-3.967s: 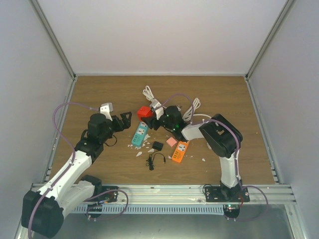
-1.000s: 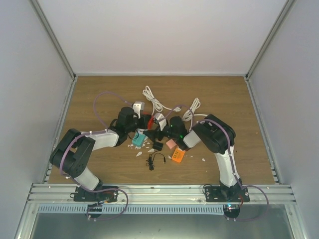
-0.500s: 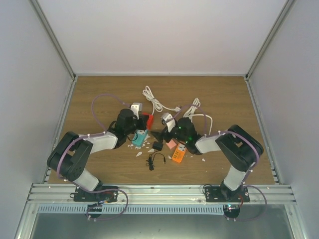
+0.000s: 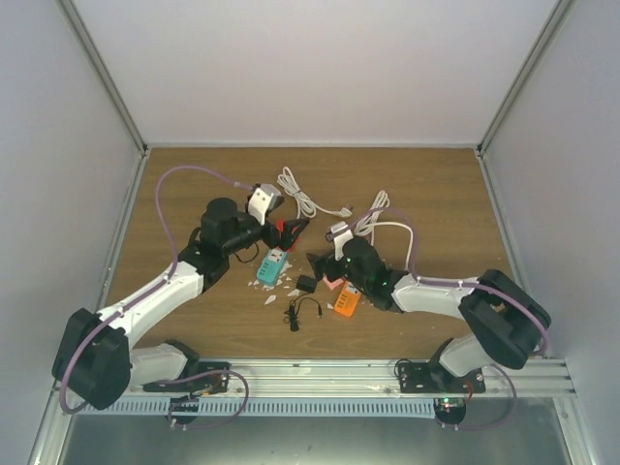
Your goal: Insert the plug
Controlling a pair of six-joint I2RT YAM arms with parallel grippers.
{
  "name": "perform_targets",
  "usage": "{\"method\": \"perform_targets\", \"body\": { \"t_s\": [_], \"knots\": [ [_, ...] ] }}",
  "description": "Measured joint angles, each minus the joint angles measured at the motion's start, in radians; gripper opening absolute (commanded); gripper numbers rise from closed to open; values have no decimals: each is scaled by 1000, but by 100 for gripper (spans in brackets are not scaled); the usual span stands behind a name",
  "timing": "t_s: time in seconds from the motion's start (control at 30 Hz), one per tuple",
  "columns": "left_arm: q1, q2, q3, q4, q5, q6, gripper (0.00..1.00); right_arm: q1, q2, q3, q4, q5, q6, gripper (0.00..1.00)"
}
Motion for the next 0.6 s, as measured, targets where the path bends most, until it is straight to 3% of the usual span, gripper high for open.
{"method": "perform_targets", "body": {
  "t_s": [0.23,0.37,0.47,0.6],
  "knots": [
    [-19,36,5,-76,407,309,99,-36,-109,42,-193,145,143,100],
    [-79,86,8,-140,487,393,99,-119,-207,9,-262,170,226,100],
    [-130,110,46,-188,391,372,99,-197,-291,-42,-302,176,287,100],
    [-274,149,110,-182,-53,290,99,-275,-402,-123,-317,164,340,100]
  ]
}}
